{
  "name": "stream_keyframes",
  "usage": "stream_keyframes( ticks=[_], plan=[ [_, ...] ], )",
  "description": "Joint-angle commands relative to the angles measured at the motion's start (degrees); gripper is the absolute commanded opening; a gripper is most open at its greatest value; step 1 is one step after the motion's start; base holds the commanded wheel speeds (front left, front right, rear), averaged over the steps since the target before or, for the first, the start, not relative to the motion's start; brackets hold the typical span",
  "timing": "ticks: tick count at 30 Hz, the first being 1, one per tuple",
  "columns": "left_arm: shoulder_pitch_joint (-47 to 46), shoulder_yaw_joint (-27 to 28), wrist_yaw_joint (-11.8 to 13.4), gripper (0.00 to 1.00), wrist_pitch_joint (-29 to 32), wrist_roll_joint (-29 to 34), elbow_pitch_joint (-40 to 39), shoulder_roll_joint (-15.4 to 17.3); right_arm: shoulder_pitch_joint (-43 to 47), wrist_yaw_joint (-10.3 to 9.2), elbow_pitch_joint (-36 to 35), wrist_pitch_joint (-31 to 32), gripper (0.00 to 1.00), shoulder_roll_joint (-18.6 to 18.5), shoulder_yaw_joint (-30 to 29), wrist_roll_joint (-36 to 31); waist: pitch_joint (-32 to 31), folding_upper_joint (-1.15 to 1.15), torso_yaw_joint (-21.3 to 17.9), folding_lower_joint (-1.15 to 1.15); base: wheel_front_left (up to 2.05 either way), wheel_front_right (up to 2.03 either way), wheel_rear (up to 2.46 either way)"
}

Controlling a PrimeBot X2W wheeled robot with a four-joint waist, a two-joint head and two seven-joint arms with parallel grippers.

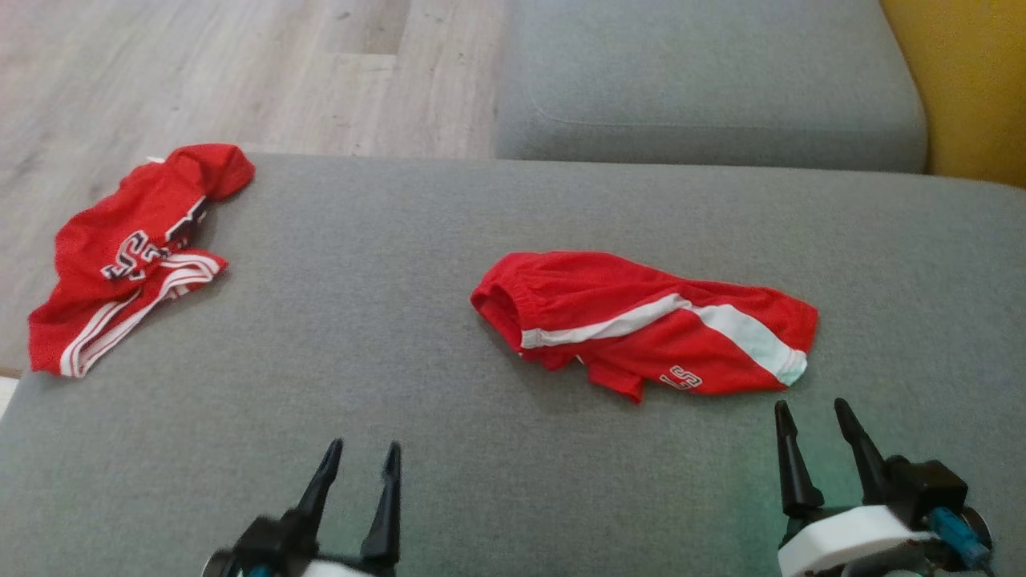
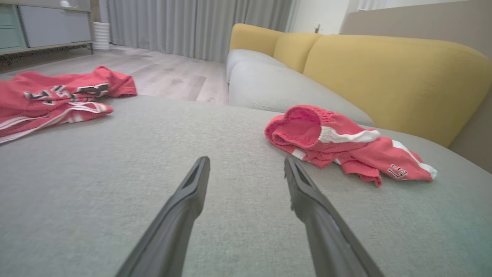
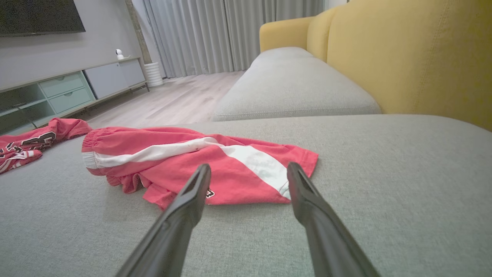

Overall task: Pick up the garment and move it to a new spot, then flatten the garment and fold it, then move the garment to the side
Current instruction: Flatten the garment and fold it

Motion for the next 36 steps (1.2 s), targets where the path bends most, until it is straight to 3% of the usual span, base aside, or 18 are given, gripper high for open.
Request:
stream_keyframes(
  ticks=[1,8,16,27,28,30,31,32,36],
  plan=[
    [-5.0,1.1,-0.5,1.0,0.2,0.6,-1.4,-0.3,-2.3,0.24,-2.0,-0.8,1.0,-0.4,1.5,-0.5,0.7,0.0,-0.8,0.0,0.0,0.0,0.0],
    [-13.9,-3.2,-3.5,1.0,2.6,1.2,4.5,-2.2,-3.5,0.24,-2.6,-0.6,1.0,-0.4,2.7,-1.8,3.3,0.0,-5.0,0.0,0.0,0.0,0.0],
    [-24.4,-5.2,-5.3,1.0,1.9,0.5,15.3,-3.4,-6.3,0.24,-4.5,0.1,1.0,-0.4,4.0,-2.4,9.4,0.0,-11.0,0.0,0.0,0.0,0.0],
    [-31.8,-6.3,-6.3,1.0,-0.2,-1.1,23.3,-4.1,-7.9,0.24,-4.4,-0.2,1.0,-0.4,3.2,-2.3,12.7,0.0,-13.5,0.0,0.0,0.0,0.0],
    [-32.1,-6.4,-6.3,0.87,-0.3,-1.3,23.6,-4.2,-8.0,0.24,-4.4,-0.3,1.0,-0.4,3.1,-2.3,12.7,0.0,-13.5,0.0,0.0,0.0,0.0],
    [-32.4,-6.7,-6.4,0.38,-0.5,-1.6,24.0,-4.3,-8.1,0.24,-4.3,-0.3,1.0,-0.4,2.9,-2.2,12.8,0.0,-13.4,0.0,0.0,0.0,0.0],
    [-32.5,-6.9,-6.5,0.29,-0.6,-1.7,24.1,-4.3,-8.1,0.24,-4.2,-0.4,1.0,-0.4,2.8,-2.2,12.8,0.0,-13.3,0.0,0.0,0.0,0.0],
    [-32.6,-7.0,-6.5,0.01,-0.7,-1.8,24.1,-4.3,-8.2,0.24,-4.2,-0.4,1.0,-0.4,2.7,-2.2,12.8,0.0,-13.2,0.0,0.0,0.0,0.0],
    [-32.7,-7.2,-6.5,0.0,-0.9,-1.8,23.6,-4.4,-8.7,0.24,-3.5,-0.5,1.0,-0.4,2.2,-1.4,13.0,0.0,-12.6,0.0,0.0,0.0,0.0]
  ],
)
